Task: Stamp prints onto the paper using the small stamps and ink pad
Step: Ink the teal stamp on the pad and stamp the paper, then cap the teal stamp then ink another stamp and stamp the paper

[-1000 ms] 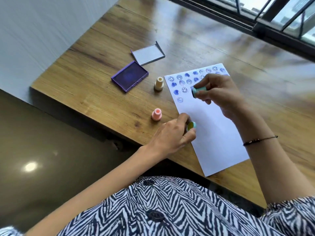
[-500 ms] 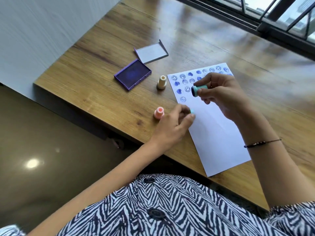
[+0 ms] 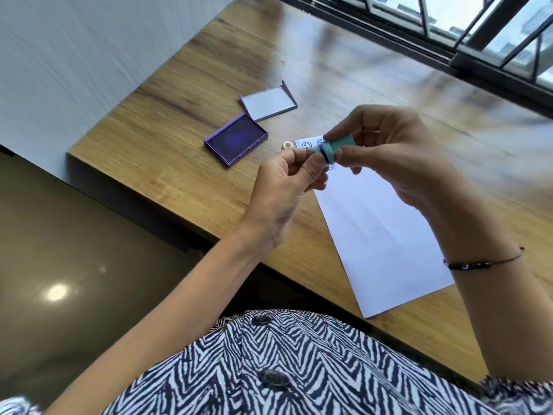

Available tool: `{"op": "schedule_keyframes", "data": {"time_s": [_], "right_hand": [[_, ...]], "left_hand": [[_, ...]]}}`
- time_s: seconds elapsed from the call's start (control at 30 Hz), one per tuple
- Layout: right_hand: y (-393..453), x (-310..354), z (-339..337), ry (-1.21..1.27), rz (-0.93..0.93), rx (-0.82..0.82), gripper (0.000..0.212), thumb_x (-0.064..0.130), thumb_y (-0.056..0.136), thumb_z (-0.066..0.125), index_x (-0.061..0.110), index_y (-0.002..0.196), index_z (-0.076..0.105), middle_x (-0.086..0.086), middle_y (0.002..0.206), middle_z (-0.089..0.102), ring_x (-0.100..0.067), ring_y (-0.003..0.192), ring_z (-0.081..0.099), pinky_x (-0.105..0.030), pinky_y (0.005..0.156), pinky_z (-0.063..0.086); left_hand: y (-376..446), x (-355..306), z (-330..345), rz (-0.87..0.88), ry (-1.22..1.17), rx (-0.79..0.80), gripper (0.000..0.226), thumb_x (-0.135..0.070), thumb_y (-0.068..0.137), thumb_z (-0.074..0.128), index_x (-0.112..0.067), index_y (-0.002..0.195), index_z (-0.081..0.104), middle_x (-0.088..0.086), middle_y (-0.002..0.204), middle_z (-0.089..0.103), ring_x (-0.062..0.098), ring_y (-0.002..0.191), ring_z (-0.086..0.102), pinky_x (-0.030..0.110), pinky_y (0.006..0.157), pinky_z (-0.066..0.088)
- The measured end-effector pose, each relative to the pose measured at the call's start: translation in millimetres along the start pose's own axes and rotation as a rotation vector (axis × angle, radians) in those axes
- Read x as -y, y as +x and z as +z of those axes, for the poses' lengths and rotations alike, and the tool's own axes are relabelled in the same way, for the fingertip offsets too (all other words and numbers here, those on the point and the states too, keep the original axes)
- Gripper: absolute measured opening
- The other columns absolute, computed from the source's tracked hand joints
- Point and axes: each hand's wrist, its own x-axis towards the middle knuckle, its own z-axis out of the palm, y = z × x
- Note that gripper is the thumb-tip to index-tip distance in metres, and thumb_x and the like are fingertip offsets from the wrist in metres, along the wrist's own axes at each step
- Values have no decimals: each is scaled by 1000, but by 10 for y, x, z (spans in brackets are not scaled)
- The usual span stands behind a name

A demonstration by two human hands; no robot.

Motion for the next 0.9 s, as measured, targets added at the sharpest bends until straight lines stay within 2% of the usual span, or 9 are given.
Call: {"op": "schedule_keyframes", "data": {"time_s": [0.2, 0.37, 0.5, 0.6, 0.7, 0.77, 0.9], "right_hand": [[60, 88, 9, 5, -54, -23, 18, 4, 67, 69, 20, 74, 67, -18, 73, 62, -8, 50, 53, -22, 48, 44], [93, 76, 49, -84, -86, -52, 16, 9, 68, 70, 24, 73, 66, -4, 62, 60, -2, 47, 54, -16, 44, 42], [128, 46, 64, -164, -93, -35, 16, 14, 68, 72, 27, 71, 64, -12, 67, 63, -4, 48, 54, -20, 44, 43], [153, 7, 107, -182, -84, -61, 14, 12, 69, 73, 22, 72, 65, -18, 69, 66, -8, 49, 57, -26, 45, 45], [190, -33, 155, -145, -62, -95, 11, 9, 67, 72, 17, 73, 66, -9, 60, 62, -9, 47, 56, -26, 44, 43], [228, -71, 182, -122, -38, -92, 11, 8, 67, 71, 13, 75, 67, -8, 59, 62, -10, 47, 56, -27, 44, 43], [435, -191, 107, -167, 24, -113, 12, 4, 67, 69, 8, 78, 68, -12, 60, 60, -9, 44, 53, -24, 44, 43]], "left_hand": [[74, -131, -44, 55, -7, 18, 7, -6, 87, 50, -3, 85, 56, 7, 70, 58, 12, 58, 54, 20, 59, 48], [108, -185, -93, 40, 57, 24, 13, -11, 88, 50, 0, 84, 56, 7, 68, 58, 11, 56, 54, 19, 55, 45], [125, -185, -123, 35, 133, 38, 15, -11, 88, 50, 1, 84, 57, 7, 69, 59, 10, 56, 55, 20, 56, 45], [138, -144, -137, 79, 212, 7, 13, -11, 89, 49, -3, 85, 58, 7, 72, 60, 12, 61, 55, 20, 59, 46], [166, -111, -148, 126, 269, -13, 11, -10, 89, 49, -6, 84, 58, 7, 72, 59, 12, 63, 54, 20, 59, 46], [214, -99, -182, 117, 297, -17, 12, -11, 90, 49, -5, 84, 58, 7, 71, 59, 14, 63, 53, 21, 59, 46], [409, -106, -259, 57, 523, -21, 20, -21, 89, 51, -4, 82, 59, 7, 70, 58, 18, 63, 53, 24, 60, 45]]}}
